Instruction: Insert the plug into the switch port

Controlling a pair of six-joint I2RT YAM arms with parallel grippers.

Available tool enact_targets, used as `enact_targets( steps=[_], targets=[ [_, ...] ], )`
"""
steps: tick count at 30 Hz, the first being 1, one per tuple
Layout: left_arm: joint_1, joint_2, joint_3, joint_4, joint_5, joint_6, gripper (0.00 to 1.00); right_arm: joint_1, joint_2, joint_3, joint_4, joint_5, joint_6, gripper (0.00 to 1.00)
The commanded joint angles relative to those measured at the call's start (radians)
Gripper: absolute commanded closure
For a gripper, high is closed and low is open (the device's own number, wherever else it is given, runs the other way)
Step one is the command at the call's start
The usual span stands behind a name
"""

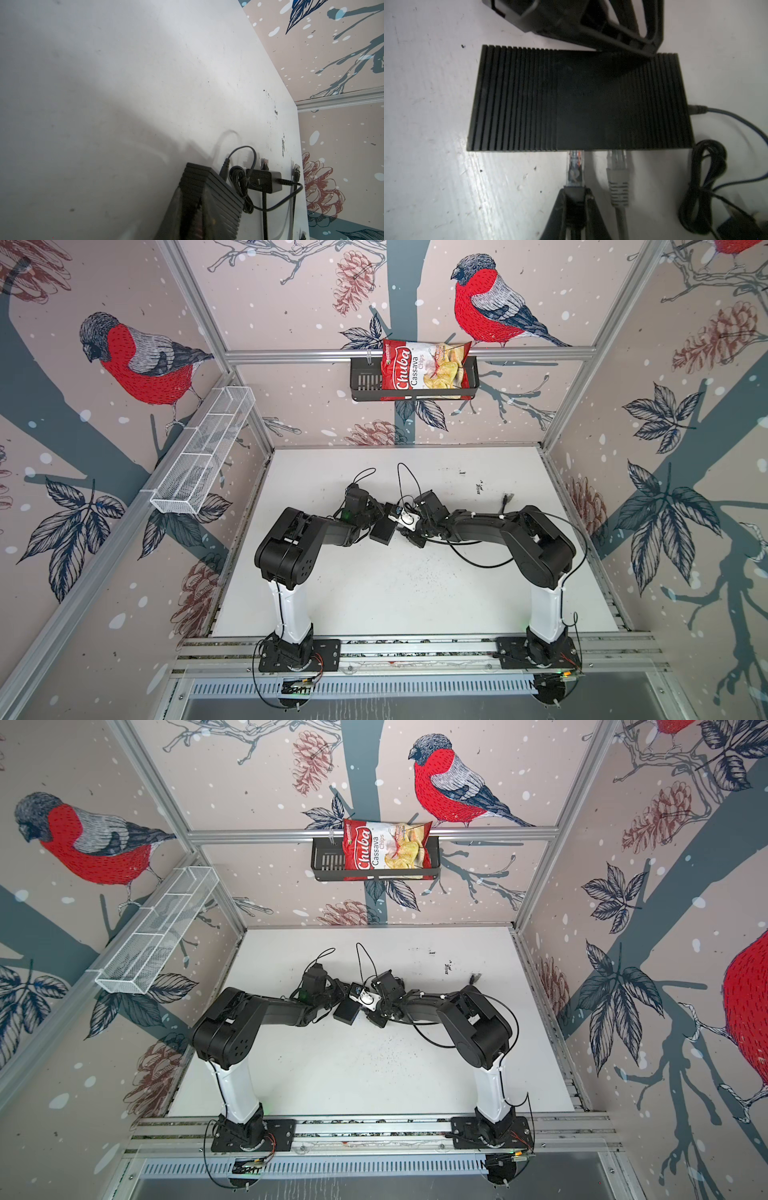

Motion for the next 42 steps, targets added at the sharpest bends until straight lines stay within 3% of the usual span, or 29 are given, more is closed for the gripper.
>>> enact_targets(
  steps=[1, 42],
  targets=[
    [-0.002, 0.007, -0.005, -0.042, 0.064, 0.014, 0.82, -0.005, 0.009, 0.012, 0.031, 0.021, 0.022, 0.99],
    [-0.007, 0.033, -0.014, -0.014, 0.096, 0.017, 0.89, 0.017, 0.010, 0.117, -0.006, -0.001, 0.107, 0.99]
  ],
)
